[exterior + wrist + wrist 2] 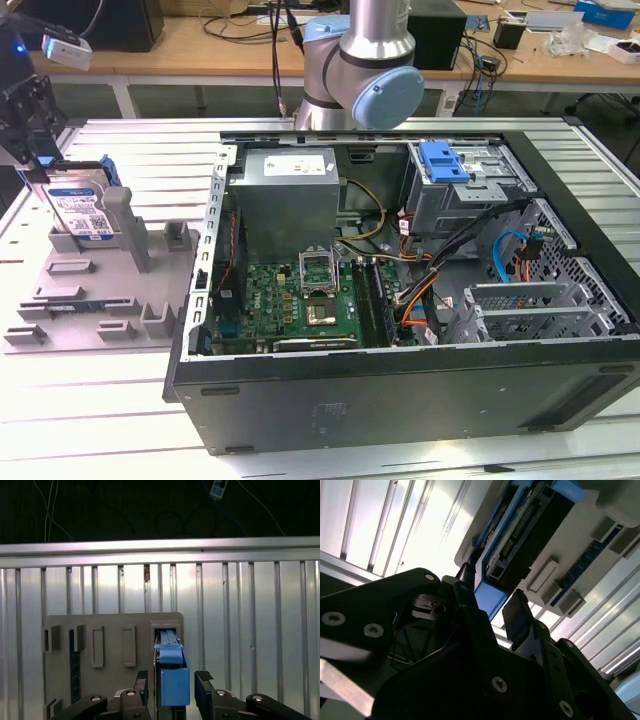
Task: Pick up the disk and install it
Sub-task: 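Pick up the disk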
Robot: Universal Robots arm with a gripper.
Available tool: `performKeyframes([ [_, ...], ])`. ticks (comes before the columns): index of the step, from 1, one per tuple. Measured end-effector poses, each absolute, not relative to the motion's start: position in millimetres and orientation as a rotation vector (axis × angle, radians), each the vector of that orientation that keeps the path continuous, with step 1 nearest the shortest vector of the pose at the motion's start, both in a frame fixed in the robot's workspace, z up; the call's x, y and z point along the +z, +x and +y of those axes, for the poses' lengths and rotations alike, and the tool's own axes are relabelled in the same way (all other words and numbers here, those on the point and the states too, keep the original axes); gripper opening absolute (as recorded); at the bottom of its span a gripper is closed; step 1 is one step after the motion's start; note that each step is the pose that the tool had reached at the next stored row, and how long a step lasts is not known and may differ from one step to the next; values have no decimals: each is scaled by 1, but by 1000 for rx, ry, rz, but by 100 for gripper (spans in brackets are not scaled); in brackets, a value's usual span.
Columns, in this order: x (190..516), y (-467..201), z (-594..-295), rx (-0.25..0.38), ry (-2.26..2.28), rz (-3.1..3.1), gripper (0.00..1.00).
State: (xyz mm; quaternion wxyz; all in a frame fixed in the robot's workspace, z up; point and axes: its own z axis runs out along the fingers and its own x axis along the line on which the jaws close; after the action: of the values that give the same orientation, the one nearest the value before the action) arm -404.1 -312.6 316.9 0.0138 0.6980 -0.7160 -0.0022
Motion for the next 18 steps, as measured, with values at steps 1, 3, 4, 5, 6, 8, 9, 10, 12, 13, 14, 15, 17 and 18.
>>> performKeyframes([
  [1, 316, -404, -313, -7, 2174, -2230, 50],
  [3, 314, -404, -312, -7, 2174, -2230, 50],
  [4, 313, -404, -312, -7, 2174, -2230, 50],
  [5, 312, -404, -312, -7, 2174, -2230, 50],
  [6, 311, -404, -312, -7, 2174, -2230, 50],
  [8, 310, -404, -312, -7, 2174, -2230, 50],
  [9, 309, -405, -311, -7, 2174, -2230, 50],
  [10, 309, -405, -311, -7, 2174, -2230, 50],
  [12, 308, -405, -311, -7, 2174, -2230, 50],
  [13, 307, -405, -311, -7, 2174, -2230, 50],
  [14, 307, -406, -311, -7, 2174, -2230, 50],
  [15, 306, -406, -311, -7, 2174, -2230, 50],
  [17, 305, -406, -311, -7, 2174, -2230, 50],
  [18, 304, -406, -311, -7, 2174, -2230, 50],
])
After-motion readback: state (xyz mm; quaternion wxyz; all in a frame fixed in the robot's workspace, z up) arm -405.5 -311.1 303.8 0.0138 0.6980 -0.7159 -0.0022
